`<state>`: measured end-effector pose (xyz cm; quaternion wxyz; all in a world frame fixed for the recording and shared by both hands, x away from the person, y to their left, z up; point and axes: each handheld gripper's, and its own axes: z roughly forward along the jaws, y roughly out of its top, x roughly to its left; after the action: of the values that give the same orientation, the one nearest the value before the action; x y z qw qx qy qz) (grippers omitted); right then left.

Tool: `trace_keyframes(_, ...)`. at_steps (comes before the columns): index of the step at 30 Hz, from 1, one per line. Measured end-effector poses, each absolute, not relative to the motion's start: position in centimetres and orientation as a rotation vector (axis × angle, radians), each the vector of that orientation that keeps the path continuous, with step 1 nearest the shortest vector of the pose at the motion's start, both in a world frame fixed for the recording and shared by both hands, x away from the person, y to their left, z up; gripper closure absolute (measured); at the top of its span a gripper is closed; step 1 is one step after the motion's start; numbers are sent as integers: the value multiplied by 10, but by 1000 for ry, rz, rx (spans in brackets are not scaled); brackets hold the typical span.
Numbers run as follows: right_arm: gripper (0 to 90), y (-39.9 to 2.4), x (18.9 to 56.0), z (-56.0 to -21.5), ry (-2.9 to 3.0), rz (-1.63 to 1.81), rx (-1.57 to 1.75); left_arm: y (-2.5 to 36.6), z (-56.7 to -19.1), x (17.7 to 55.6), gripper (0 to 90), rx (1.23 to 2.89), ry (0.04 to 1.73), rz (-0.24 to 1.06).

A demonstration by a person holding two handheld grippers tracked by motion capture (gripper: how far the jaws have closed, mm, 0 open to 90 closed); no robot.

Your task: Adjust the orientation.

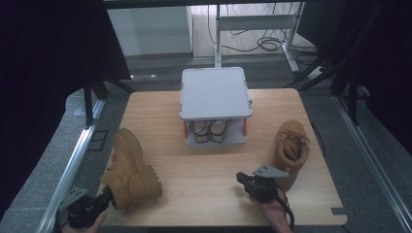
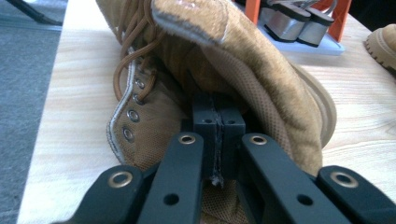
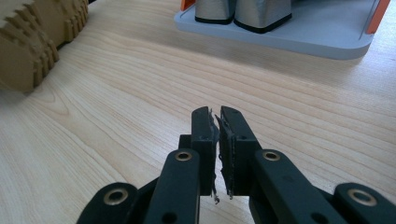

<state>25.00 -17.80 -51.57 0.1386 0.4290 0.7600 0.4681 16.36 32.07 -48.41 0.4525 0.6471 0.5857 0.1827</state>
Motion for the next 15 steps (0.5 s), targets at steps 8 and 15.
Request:
trace_keyframes(8,842,-180,251,-516,2201,1366,1254,298,-479,181,889,1627,1389,393)
trace_keyframes(15,835,-180,251,-517,2207,1366,1257,262,-456,214,896,1695,1308,411)
